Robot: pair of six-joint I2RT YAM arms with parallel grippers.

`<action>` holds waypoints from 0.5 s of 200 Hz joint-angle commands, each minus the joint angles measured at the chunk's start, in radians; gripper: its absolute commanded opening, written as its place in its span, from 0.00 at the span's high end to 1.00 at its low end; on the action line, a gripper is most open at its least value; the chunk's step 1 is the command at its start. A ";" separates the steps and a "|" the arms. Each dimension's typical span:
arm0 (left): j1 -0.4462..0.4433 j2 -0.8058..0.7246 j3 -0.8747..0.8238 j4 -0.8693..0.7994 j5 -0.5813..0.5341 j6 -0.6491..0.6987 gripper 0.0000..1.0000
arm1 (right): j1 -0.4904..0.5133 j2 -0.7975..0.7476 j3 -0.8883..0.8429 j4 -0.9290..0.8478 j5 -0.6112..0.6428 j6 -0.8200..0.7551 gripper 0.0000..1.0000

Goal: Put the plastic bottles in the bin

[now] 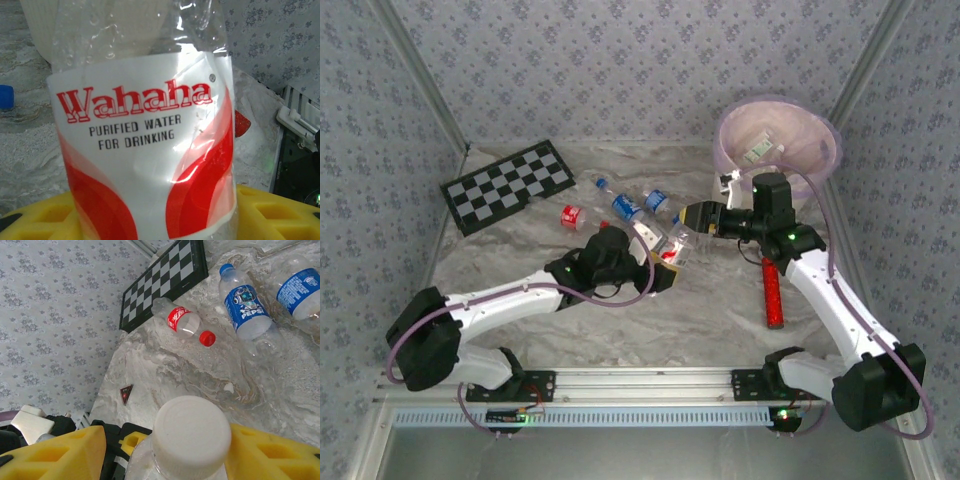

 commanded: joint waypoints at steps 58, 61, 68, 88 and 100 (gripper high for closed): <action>-0.002 -0.028 0.048 0.057 0.017 0.000 0.39 | 0.023 0.022 0.097 -0.061 0.049 -0.053 0.63; -0.002 -0.031 0.046 0.055 0.009 -0.001 0.39 | 0.022 0.020 0.103 -0.065 0.054 -0.055 0.65; -0.002 -0.040 0.046 0.053 -0.012 -0.003 0.37 | 0.019 0.014 0.120 -0.080 0.066 -0.064 0.70; -0.001 -0.074 0.054 0.023 -0.088 -0.012 0.24 | 0.011 0.005 0.212 -0.142 0.097 -0.115 0.77; 0.000 -0.099 0.060 -0.006 -0.129 -0.017 0.15 | -0.001 0.005 0.298 -0.197 0.117 -0.159 0.80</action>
